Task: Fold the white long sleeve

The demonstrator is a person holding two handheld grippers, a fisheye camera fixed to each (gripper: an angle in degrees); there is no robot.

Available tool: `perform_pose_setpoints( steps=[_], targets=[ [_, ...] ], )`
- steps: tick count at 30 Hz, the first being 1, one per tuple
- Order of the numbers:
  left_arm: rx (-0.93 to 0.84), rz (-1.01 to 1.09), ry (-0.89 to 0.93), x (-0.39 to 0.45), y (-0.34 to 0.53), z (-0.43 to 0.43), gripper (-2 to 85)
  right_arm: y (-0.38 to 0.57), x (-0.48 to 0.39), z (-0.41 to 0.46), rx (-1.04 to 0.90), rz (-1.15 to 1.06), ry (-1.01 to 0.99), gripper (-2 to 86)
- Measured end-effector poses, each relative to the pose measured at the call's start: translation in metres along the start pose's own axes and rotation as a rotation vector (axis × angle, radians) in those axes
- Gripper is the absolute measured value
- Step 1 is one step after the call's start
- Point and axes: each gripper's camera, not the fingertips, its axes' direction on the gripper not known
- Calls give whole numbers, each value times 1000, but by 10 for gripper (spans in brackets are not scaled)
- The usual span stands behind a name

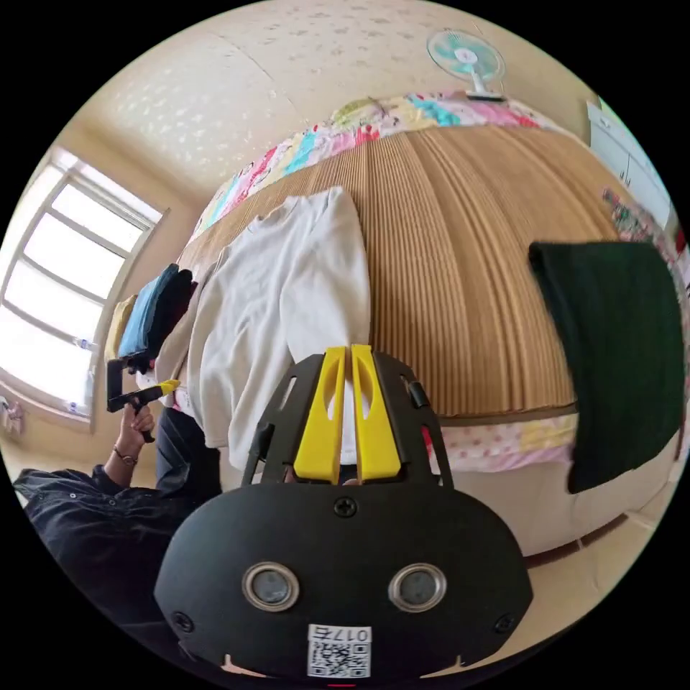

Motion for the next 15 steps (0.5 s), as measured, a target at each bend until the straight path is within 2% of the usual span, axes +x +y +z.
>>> perform_pose_setpoints(
  steps=[2, 4, 5, 8, 10, 13, 15],
  targets=[
    [39, -7, -69, -3, 10, -19, 87, -18, 23, -54, 149, 128, 140, 20],
    [90, -23, -132, -7, 20, -39, 89, -18, 56, -101, 304, 392, 250, 18],
    [131, -39, -169, -12, 27, -52, 92, -16, 60, -107, 323, 431, 249, 17],
    [221, -107, -243, -33, 41, -76, 98, -3, 54, -101, 364, 416, 77, 18],
    [213, -131, -289, -47, 43, -79, 102, 8, 30, -61, 279, 343, -18, 18],
    [56, -179, -375, -75, 34, -55, 102, 27, -5, 8, 70, 286, -24, 19],
    [43, -201, -424, -87, 32, -54, 68, 44, -23, 41, -7, 281, -72, 19]
  ],
)
